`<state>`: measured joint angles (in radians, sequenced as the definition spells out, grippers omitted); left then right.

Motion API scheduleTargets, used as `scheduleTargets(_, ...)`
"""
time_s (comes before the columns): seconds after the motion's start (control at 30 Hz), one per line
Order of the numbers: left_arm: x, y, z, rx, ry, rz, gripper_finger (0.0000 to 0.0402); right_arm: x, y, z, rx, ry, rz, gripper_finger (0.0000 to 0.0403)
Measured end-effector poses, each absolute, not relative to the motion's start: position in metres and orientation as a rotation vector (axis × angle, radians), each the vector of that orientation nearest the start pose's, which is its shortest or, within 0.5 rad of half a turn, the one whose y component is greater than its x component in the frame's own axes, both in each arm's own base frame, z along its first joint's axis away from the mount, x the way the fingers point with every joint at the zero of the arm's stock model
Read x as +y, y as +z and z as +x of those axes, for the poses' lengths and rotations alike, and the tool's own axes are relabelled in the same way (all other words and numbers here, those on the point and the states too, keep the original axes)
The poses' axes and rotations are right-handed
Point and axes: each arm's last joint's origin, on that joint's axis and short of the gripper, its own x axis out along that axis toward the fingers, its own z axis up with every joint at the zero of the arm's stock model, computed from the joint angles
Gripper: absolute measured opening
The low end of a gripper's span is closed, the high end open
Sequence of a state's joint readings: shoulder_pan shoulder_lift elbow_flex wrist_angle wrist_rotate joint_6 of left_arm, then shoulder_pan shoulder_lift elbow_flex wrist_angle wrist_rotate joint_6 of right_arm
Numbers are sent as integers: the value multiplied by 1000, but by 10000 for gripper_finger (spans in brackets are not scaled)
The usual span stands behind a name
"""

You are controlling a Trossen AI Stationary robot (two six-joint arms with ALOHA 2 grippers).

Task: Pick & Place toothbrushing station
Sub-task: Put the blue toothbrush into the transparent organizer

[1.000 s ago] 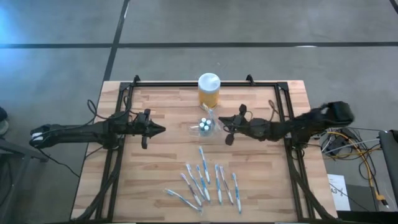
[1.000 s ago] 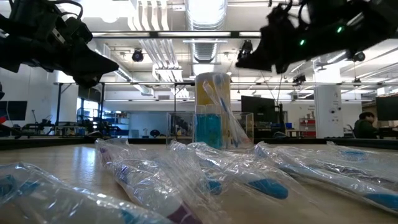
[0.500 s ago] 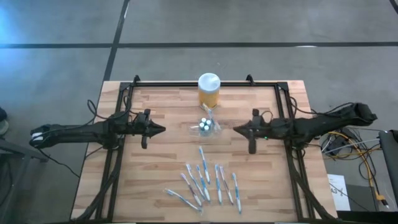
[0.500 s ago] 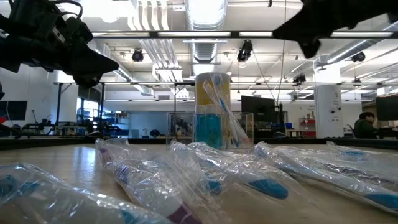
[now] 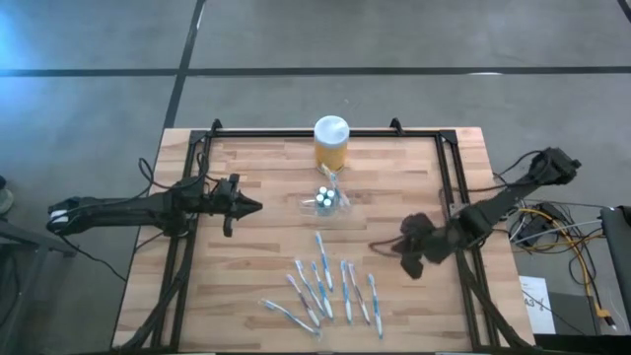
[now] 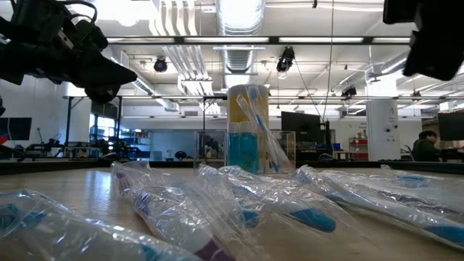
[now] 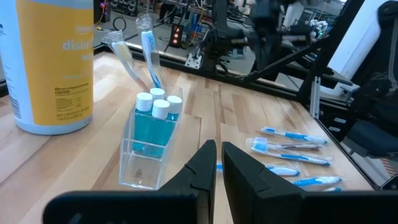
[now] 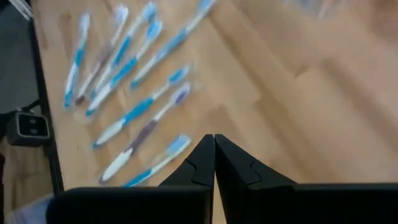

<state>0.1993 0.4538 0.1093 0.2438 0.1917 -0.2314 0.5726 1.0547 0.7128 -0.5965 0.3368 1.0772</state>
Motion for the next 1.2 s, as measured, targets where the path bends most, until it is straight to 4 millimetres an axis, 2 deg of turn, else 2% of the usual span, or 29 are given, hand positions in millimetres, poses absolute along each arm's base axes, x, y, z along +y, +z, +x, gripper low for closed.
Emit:
scheduleTargets(0.17,20,183,128,98,17,-248,30,124,209,186,1009,-273,671,46)
scheduleTargets(0.47,20,183,128,99,9,-207,30,154,180,226,1071,-289,725,189)
scheduleTargets(0.63,20,183,128,99,9,-199,30,162,166,241,1158,-356,743,242)
scheduleTargets(0.9,20,183,128,99,9,-198,30,177,155,262,1214,-337,723,264)
scheduleTargets(1.2,20,183,128,99,9,-199,30,178,127,268,1288,-423,649,240)
